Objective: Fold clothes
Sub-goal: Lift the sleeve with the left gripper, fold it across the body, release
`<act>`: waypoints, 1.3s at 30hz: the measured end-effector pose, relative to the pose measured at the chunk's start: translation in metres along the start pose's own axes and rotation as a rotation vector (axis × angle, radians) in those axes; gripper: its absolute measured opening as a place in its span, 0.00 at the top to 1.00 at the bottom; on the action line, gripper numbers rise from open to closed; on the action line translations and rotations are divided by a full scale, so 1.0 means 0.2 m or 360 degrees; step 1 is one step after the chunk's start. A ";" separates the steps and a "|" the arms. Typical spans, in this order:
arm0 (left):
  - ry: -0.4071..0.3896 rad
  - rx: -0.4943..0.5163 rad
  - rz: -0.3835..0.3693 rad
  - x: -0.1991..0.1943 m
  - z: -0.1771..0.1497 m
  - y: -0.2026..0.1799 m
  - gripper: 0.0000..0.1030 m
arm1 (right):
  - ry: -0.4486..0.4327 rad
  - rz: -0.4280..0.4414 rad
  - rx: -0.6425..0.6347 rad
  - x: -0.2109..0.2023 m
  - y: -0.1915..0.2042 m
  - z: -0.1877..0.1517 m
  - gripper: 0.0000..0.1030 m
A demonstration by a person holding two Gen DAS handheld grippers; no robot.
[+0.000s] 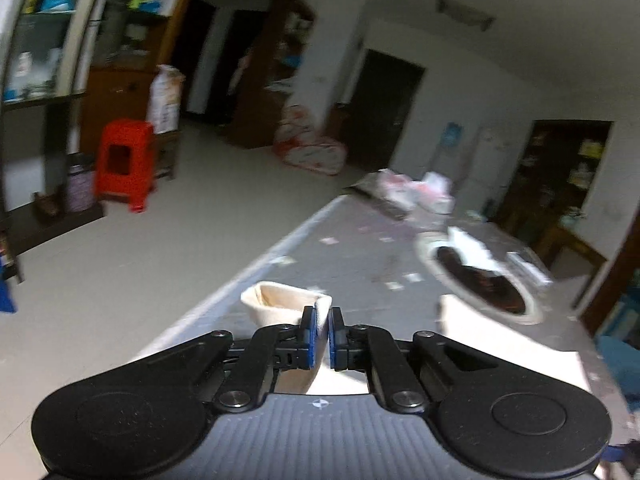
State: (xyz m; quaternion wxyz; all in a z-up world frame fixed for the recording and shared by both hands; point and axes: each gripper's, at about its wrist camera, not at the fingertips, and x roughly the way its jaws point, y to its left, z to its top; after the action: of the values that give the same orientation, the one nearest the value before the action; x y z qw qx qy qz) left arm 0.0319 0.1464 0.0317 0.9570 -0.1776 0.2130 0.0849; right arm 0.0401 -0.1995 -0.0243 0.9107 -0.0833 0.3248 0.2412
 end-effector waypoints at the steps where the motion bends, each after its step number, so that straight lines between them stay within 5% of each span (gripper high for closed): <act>1: 0.0001 0.0018 -0.0013 0.00 0.00 -0.02 0.93 | 0.0000 0.0000 0.0000 0.00 0.00 0.00 0.00; 5: 0.0041 0.0045 -0.0092 -0.02 -0.02 -0.08 0.94 | 0.0000 0.0000 0.0000 0.00 0.00 0.00 0.00; 18: 0.0141 0.0278 -0.0710 -0.11 -0.13 -0.60 0.94 | -0.0041 -0.0031 -0.0027 -0.04 0.03 0.00 0.00; 26: 0.0401 0.0335 -0.1078 -0.05 -0.25 -0.81 0.91 | -0.0074 -0.0026 0.0007 -0.15 -0.01 -0.01 0.00; 31: 0.0460 0.0376 -0.1054 -0.05 -0.31 -0.80 0.81 | -0.0053 -0.0047 0.0042 -0.19 -0.06 -0.03 0.00; 33: 0.0428 0.0396 -0.1035 -0.07 -0.30 -0.75 0.65 | -0.0043 -0.0057 0.0053 -0.21 -0.08 -0.03 0.00; 39: 0.0334 0.0481 -0.0839 -0.11 -0.27 -0.55 0.51 | -0.0044 -0.0004 0.0076 -0.27 -0.09 -0.01 0.08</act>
State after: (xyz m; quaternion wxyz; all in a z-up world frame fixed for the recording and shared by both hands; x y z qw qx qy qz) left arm 0.0190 0.0234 0.0291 0.9344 -0.0904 0.2675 -0.2173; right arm 0.0115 -0.2354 0.0074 0.9171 -0.0586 0.3179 0.2332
